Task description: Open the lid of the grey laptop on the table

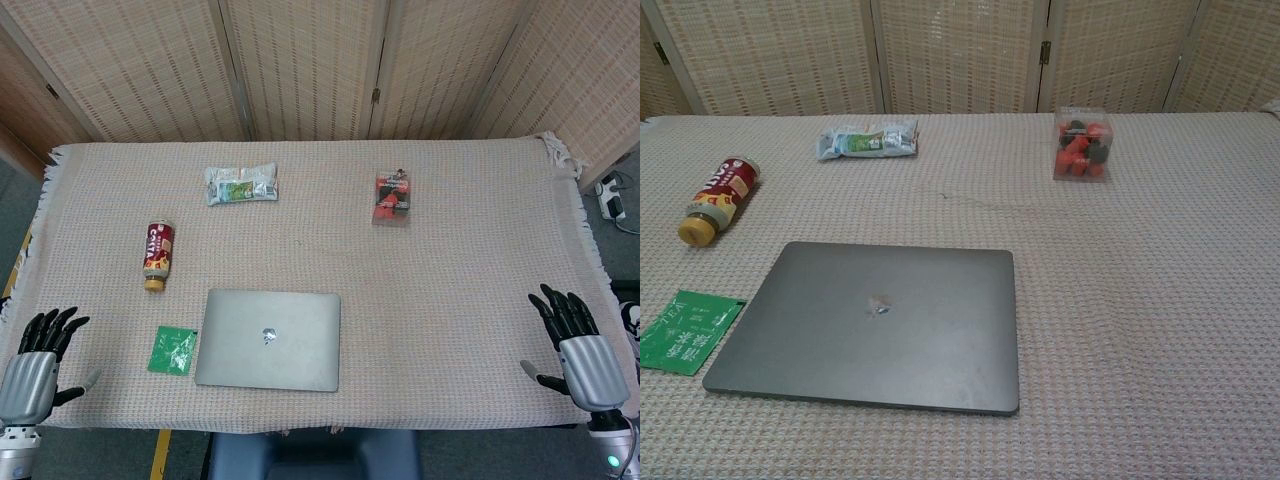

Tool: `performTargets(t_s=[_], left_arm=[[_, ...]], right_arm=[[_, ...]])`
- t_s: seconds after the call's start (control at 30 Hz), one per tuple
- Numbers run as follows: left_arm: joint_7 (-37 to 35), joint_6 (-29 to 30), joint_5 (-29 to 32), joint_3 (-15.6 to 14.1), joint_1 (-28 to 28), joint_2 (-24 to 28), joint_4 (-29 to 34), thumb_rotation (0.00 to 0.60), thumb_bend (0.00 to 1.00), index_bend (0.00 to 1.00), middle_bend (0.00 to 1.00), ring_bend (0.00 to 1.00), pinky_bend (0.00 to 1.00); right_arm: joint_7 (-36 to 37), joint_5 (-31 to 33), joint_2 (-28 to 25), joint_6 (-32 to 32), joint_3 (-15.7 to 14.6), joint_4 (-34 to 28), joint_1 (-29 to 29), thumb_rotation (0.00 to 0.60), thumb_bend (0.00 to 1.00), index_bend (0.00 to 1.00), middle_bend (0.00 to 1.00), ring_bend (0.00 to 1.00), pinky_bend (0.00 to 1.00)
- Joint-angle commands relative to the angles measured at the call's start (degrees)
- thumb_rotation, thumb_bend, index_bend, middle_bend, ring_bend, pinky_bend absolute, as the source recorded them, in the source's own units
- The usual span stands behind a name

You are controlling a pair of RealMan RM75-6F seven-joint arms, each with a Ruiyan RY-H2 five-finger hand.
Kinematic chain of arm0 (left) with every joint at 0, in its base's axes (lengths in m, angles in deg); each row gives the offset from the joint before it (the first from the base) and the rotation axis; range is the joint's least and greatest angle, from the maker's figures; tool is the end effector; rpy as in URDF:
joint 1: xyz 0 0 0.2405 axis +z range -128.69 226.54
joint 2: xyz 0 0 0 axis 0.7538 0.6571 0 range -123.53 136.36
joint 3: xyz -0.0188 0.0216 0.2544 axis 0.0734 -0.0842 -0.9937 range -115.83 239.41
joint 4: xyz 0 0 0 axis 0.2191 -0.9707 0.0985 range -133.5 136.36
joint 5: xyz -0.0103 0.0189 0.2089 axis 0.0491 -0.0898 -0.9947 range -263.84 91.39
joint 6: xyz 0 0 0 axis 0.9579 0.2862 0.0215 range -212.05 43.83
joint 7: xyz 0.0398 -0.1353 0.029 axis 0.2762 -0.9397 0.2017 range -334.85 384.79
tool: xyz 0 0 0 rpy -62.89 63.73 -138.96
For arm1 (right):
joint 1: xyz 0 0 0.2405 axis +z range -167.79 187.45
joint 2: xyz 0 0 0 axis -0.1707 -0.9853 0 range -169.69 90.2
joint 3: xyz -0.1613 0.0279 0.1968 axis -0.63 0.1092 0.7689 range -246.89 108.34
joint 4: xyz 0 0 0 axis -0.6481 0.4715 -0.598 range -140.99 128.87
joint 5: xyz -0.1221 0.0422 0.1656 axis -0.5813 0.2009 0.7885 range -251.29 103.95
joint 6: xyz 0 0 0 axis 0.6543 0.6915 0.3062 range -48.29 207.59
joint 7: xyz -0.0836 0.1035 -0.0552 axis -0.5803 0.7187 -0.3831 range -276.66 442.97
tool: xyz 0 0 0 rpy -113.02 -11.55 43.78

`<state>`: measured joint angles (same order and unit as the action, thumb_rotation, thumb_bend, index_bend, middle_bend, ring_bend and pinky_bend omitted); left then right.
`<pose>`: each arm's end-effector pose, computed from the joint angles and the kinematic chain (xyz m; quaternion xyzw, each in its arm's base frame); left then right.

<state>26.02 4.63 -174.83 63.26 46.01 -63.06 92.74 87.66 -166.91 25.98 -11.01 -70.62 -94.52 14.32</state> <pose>-0.3039 0.1650 0.1336 -0.5827 -0.3936 -0.4153 0.5772 -0.3063 -0.1634 0.1516 0.6179 -0.3687 0.4272 0.5475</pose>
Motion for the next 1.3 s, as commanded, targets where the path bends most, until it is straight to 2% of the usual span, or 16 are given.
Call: performTargets(t_s=[0.03, 0.37, 0.53, 0.73, 0.97, 1.13, 1.3], left_arm=[[-0.01, -0.21, 0.28, 0.11, -0.08, -0.2, -0.27, 0.6, 0.27, 0.22, 0.13, 0.08, 0.0], [-0.19, -1.16, -0.35, 0.17, -1.0, -0.46, -1.05, 0.6, 0.27, 0.22, 0.13, 0.08, 0.0], [-1.0, -2.31, -2.82, 0.38, -3.07, -0.11, -1.28, 0.6, 0.27, 0.23, 0.13, 0.08, 0.0], [-2.14, -6.07, -8.77, 0.54, -8.56, 1.57, -0.33, 0.6, 0.27, 0.23, 0.13, 0.08, 0.0], [-3.98, -11.95, -14.78, 0.14, -15.7, 1.22, 0.78, 0.6, 0.27, 0.23, 0.13, 0.08, 0.0], [-3.91, -16.31, -17.86, -0.29, -20.54, -0.93, 0.8, 0.6, 0.27, 0.23, 0.13, 0.08, 0.0], [-3.25, -20.63, -19.38, -0.99, -24.6, -4.75, 0.22, 0.6, 0.23, 0.2, 0.13, 0.08, 0.0]], right_arm=[[-1.01, 0.3, 0.46, 0.19, 0.59, 0.06, 0.2, 0.6, 0.21, 0.0, 0.0, 0.02, 0.0], [-1.54, 0.39, 0.4, 0.07, 1.32, -0.61, -0.16, 0.6, 0.21, 0.0, 0.0, 0.02, 0.0], [-1.79, 0.35, -0.17, -0.67, 1.75, -1.28, -0.6, 0.6, 0.21, 0.0, 0.0, 0.02, 0.0], [-2.22, -0.01, -0.79, -0.53, 2.13, -2.29, -0.48, 0.6, 0.21, 0.0, 0.0, 0.01, 0.0], [-2.71, -0.43, -0.87, 0.35, 2.09, -2.81, -0.2, 0.6, 0.21, 0.0, 0.0, 0.01, 0.0], [-2.57, -0.32, -0.75, 1.2, 2.15, -2.8, 0.09, 0.6, 0.21, 0.0, 0.0, 0.01, 0.0], [-2.37, -0.26, -0.48, 2.1, 2.2, -2.55, 0.47, 0.6, 0.21, 0.0, 0.0, 0.01, 0.0]])
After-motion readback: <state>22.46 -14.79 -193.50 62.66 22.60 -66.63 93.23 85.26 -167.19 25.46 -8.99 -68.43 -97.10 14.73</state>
